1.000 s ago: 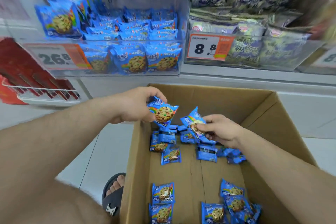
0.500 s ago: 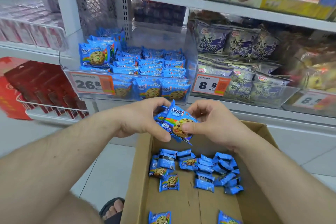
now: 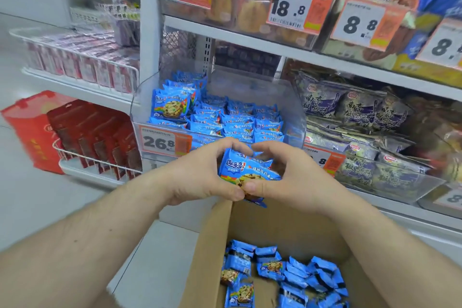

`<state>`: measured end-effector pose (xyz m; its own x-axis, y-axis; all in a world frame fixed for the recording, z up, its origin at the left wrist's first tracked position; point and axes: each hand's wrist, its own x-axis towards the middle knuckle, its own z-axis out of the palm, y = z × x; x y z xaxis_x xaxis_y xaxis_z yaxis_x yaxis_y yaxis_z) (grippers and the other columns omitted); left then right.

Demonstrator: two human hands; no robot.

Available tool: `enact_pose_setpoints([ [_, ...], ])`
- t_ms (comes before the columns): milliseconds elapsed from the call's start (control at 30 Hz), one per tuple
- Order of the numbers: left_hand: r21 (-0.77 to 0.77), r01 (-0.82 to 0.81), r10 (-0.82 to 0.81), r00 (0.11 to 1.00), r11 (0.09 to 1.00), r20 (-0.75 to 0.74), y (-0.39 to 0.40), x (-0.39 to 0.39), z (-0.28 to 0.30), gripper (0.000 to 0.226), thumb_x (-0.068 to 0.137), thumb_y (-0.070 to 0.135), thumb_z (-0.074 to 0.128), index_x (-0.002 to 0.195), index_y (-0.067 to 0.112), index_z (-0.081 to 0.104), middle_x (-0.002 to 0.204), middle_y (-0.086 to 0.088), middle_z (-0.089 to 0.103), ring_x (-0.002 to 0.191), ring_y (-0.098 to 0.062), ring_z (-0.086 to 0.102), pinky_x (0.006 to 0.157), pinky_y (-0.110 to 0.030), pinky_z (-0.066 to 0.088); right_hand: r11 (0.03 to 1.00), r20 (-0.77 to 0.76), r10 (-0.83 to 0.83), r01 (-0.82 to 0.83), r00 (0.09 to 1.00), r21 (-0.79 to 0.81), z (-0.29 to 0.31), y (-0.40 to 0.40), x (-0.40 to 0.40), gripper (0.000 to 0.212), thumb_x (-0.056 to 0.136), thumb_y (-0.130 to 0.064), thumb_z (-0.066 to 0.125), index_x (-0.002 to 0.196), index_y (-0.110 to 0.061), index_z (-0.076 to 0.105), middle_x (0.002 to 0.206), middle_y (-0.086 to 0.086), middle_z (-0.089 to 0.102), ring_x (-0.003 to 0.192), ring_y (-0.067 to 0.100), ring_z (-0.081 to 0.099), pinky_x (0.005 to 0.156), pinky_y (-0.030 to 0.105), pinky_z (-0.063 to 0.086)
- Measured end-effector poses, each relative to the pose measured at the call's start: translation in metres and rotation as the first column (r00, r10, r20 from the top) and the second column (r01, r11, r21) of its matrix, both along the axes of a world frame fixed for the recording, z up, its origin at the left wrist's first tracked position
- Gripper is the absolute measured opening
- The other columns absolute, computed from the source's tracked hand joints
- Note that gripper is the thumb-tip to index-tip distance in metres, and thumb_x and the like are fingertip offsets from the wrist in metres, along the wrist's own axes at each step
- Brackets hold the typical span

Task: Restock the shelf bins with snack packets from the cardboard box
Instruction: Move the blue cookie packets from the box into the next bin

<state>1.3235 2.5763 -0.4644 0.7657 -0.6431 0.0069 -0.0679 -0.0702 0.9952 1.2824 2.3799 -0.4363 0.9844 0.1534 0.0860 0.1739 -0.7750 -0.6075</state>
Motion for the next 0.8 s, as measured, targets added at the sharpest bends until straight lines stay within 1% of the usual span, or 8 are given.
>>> enact_pose_setpoints([
  [133,-0.113,-0.074,0.075,0.997,0.991,0.005,0.01,0.006,0.0,0.083,0.062,-0.014,0.077,0.122,0.034,0.048,0.12,-0.023,0.06,0.095,-0.03,0.07,0.079,-0.037,0.058,0.984,0.006,0.102,-0.1,0.995,-0.147,0.019,0.015,0.015,0.072,0.065,-0.044,0.085,0.131,-0.029,0.058,0.107,-0.032,0.052,0.093,-0.026,0.045,0.082,-0.004,0.034],
  [300,-0.124,-0.374,0.388,0.915,0.919,0.115,0.016,0.014,0.003,0.084,0.056,0.006,0.086,0.119,0.041,0.041,0.115,0.002,0.055,0.092,-0.012,0.067,0.081,-0.033,0.058,0.996,0.04,0.074,-0.072,0.996,-0.044,0.029,0.03,0.045,0.044,0.064,-0.035,0.087,0.102,-0.031,0.066,0.088,-0.022,0.066,0.073,-0.014,0.058,0.071,0.007,0.043],
  [367,-0.129,-0.564,0.578,0.79,0.816,0.203,0.022,0.021,0.007,0.064,0.059,0.022,0.079,0.108,0.041,0.044,0.106,0.008,0.055,0.085,-0.007,0.059,0.075,-0.021,0.052,0.987,0.037,0.023,-0.029,0.999,0.157,0.031,0.034,0.064,0.036,0.065,-0.026,0.088,0.095,-0.022,0.07,0.084,-0.01,0.073,0.065,-0.002,0.061,0.067,0.021,0.049],
  [433,-0.167,-0.759,0.772,0.587,0.63,0.245,0.032,0.034,0.008,0.042,0.07,0.013,0.072,0.099,0.034,0.049,0.095,0.01,0.057,0.076,-0.008,0.054,0.071,-0.02,0.046,0.96,0.062,-0.027,0.008,0.998,0.279,0.033,0.042,0.088,0.036,0.065,-0.02,0.088,0.097,-0.018,0.07,0.086,-0.005,0.074,0.059,0.002,0.06,0.058,0.02,0.046],
  [500,-0.169,-0.878,0.879,0.398,0.448,0.262,0.048,0.048,0.002,0.03,0.076,0.006,0.064,0.093,0.029,0.053,0.09,0.011,0.057,0.081,-0.014,0.055,0.077,-0.025,0.042,0.961,0.079,-0.034,0.011,0.996,0.276,0.034,0.056,0.112,0.041,0.064,-0.021,0.089,0.099,-0.018,0.068,0.09,-0.005,0.072,0.059,0.001,0.058,0.053,0.014,0.041],
  [600,-0.061,-0.957,0.908,0.246,0.283,0.34,0.063,0.061,-0.011,0.024,0.074,0.012,0.062,0.083,0.034,0.056,0.104,-0.001,0.055,0.103,-0.025,0.05,0.093,-0.029,0.038,0.979,0.061,0.007,-0.019,0.998,0.204,0.029,0.083,0.145,0.048,0.062,-0.028,0.091,0.102,-0.023,0.065,0.098,-0.005,0.07,0.078,0.01,0.065,0.064,0.023,0.047],
  [700,0.092,-0.967,0.916,0.253,0.236,0.311,0.065,0.067,-0.021,0.016,0.077,0.029,0.06,0.086,0.042,0.064,0.119,-0.001,0.045,0.113,-0.026,0.039,0.101,-0.028,0.029,0.997,0.074,0.048,-0.052,0.996,0.048,0.018,0.11,0.166,0.062,0.062,-0.036,0.09,0.116,-0.026,0.061,0.118,-0.004,0.059,0.099,0.016,0.059,0.077,0.026,0.043],
  [800,0.079,-0.942,0.917,0.337,0.327,0.212,0.063,0.072,-0.032,0.013,0.066,0.052,0.055,0.076,0.047,0.061,0.109,0.002,0.061,0.107,-0.025,0.056,0.097,-0.044,0.046,0.991,0.074,0.118,-0.113,0.99,-0.065,0.011,0.128,0.173,0.064,0.068,-0.035,0.087,0.125,-0.025,0.058,0.12,-0.004,0.053,0.094,0.013,0.054,0.071,0.023,0.04],
])
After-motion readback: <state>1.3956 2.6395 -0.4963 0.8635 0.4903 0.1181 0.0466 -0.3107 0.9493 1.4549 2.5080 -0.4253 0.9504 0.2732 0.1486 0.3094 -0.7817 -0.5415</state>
